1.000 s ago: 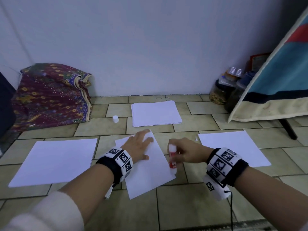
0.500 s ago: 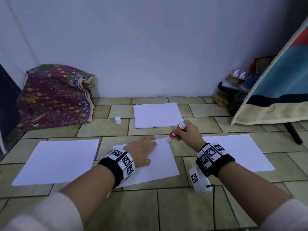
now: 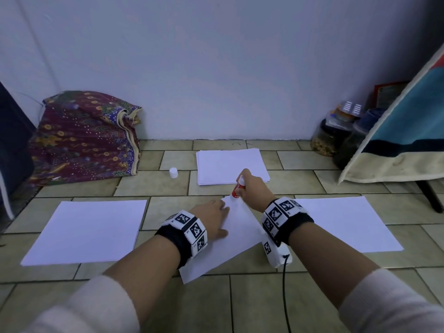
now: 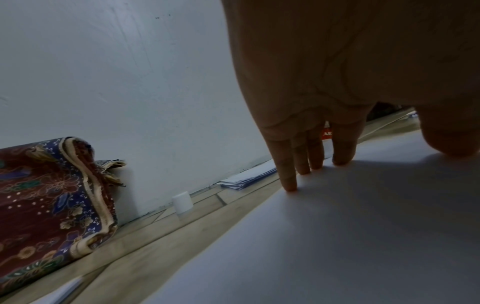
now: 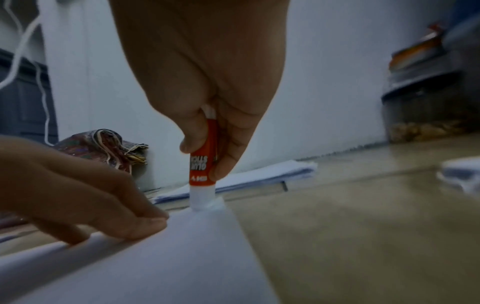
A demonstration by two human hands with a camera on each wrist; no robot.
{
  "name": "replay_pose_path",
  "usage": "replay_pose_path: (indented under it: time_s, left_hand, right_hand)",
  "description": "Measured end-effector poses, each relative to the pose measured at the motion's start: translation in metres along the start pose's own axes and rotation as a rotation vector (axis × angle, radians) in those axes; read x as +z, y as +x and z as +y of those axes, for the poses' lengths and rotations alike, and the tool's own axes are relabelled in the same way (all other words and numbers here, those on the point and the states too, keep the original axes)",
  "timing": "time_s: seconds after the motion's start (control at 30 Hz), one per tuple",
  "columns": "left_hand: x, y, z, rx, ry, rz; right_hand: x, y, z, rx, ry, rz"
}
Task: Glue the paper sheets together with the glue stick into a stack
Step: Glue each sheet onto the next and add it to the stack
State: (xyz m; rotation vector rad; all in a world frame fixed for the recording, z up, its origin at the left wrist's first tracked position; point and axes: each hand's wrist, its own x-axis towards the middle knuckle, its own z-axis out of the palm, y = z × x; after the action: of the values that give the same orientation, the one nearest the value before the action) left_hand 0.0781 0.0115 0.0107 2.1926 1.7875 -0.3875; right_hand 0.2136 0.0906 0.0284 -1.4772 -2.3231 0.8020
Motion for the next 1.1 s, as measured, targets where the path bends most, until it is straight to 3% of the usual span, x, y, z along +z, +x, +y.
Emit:
replay_pose_path:
  time_s: [0.2,0.73,1.0,1.1]
  left_hand:
    - [-0.004,0.001,-0.001,0.037,0.034,0.001]
    - [-0.005,0.005,-0.006,0.052,0.043,-0.022]
    - [-0.007,0.003,-0.009,0.078,0.029,-0.025]
    - [-0.009,0.002,-0.011,0.064,0.03,-0.019]
  right_hand:
    - [-0.014,-0.012,0.003,-0.096,-0.222,-0.176]
    - [-0.029,-0.053,0.019,-0.181,-0.179,-0.312]
    - [-0.04,-0.073,0.034,-0.121,-0.232,-0.387]
    - [-0.052,-0.065,0.04,-0.037,-0.069,-0.281]
